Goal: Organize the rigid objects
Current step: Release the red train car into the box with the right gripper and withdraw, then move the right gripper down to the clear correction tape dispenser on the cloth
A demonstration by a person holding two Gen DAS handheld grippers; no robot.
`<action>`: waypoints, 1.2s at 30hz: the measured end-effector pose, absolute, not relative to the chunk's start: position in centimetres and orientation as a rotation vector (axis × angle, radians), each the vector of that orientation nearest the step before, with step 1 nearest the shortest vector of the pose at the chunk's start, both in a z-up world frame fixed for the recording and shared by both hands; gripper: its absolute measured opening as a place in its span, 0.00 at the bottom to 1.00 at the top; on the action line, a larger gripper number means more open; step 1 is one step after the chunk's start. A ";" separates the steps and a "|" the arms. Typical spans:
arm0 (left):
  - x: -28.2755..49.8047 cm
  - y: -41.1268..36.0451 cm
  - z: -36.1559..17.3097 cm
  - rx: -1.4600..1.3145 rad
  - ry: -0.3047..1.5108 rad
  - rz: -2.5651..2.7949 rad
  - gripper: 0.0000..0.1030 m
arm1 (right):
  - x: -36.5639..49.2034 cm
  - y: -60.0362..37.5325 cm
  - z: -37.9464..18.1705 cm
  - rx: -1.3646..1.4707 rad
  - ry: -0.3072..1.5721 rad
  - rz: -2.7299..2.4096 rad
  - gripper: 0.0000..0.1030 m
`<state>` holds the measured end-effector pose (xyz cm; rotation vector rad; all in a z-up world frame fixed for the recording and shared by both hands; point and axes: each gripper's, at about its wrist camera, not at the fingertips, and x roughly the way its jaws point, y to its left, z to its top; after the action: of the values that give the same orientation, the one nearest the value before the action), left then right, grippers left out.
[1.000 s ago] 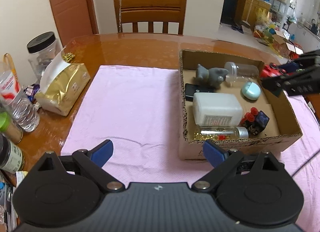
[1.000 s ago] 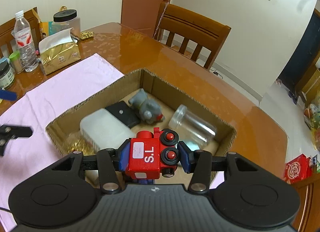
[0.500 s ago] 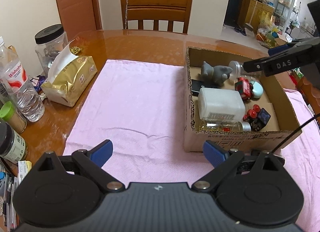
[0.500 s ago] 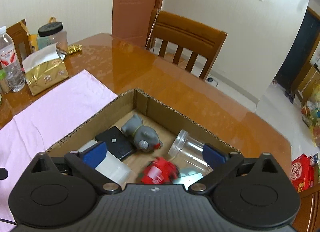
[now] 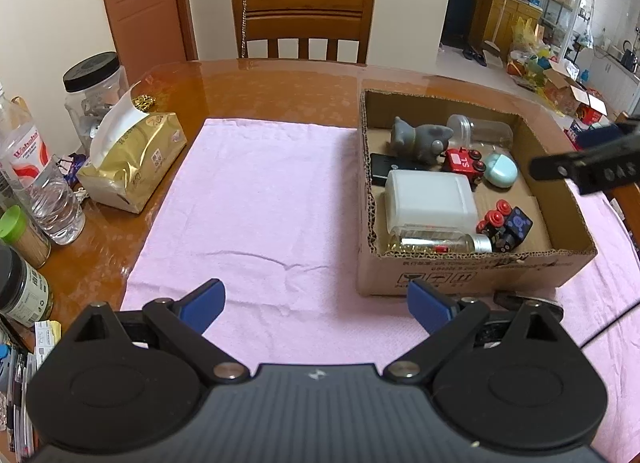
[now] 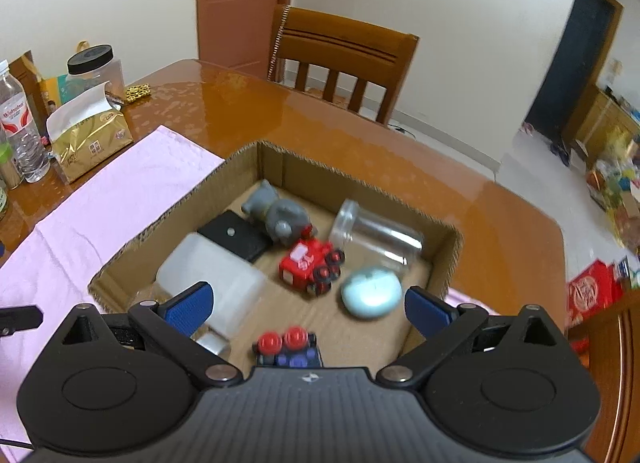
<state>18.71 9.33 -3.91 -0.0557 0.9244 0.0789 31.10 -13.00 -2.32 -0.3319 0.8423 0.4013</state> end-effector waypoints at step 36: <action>17.3 9.9 -5.8 -0.031 0.999 0.056 0.94 | 22.9 -16.2 -10.9 -0.142 1.025 0.148 1.00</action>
<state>17.32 9.86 -5.85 -0.0314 0.9988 0.0565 22.94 -16.22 -10.86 -0.1420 1.0248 0.1483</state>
